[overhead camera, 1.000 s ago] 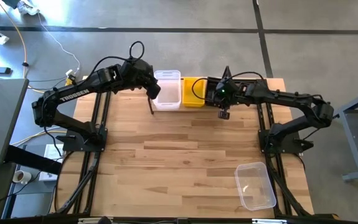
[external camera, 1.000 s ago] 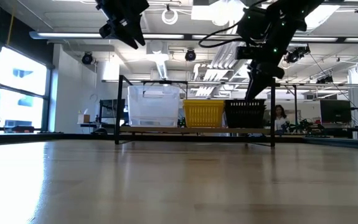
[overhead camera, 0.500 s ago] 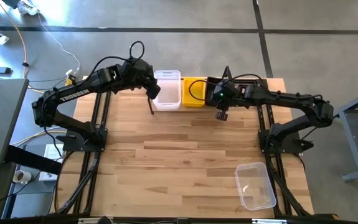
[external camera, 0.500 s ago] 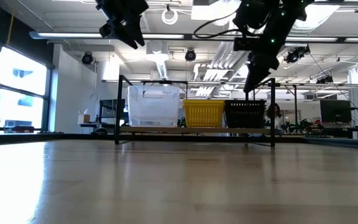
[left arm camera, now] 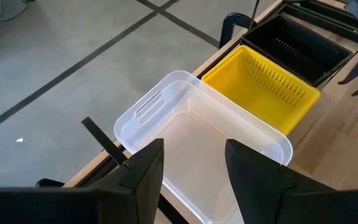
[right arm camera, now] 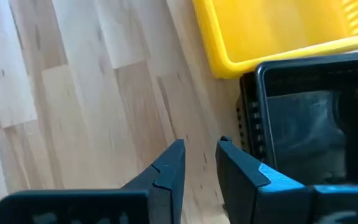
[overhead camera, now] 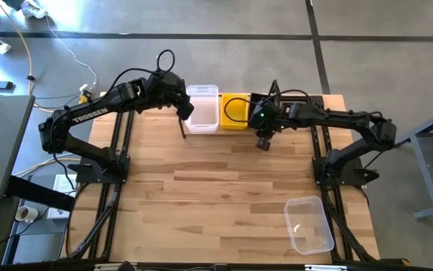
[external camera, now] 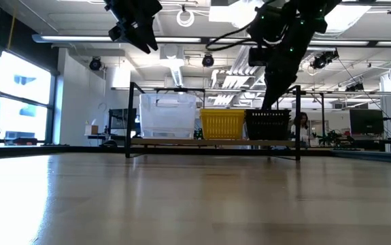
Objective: Stack baskets on shelf by color
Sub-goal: Stack the black bin on the black bin on the shelf, then adjust the yellow bins on the shelf
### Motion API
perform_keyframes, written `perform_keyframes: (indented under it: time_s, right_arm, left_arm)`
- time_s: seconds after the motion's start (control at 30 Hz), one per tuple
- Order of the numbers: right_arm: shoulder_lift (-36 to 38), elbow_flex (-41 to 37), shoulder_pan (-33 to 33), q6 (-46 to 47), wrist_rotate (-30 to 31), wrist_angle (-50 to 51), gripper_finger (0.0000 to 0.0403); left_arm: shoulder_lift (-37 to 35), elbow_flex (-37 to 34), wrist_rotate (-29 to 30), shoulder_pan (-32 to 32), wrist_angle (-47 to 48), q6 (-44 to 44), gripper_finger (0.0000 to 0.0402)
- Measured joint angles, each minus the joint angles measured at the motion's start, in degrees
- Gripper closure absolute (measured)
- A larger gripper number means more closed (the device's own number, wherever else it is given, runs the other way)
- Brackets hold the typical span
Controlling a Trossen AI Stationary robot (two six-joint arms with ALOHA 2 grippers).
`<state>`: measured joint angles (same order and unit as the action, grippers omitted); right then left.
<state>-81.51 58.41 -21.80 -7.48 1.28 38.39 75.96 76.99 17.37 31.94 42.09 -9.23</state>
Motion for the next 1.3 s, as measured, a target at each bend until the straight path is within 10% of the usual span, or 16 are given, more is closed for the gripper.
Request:
perform_keyframes:
  time_s: [0.57,1.3]
  right_arm:
    - [-2.5,0.3,0.2,13.9,7.3,1.2,0.0324]
    - [-4.4,15.5,-5.8,10.5,9.2,5.6,0.0324]
  left_arm:
    - [0.0,0.0,-0.2,0.0,0.1,3.6,0.0241]
    - [0.0,0.0,1.0,0.0,0.0,7.0,0.0241]
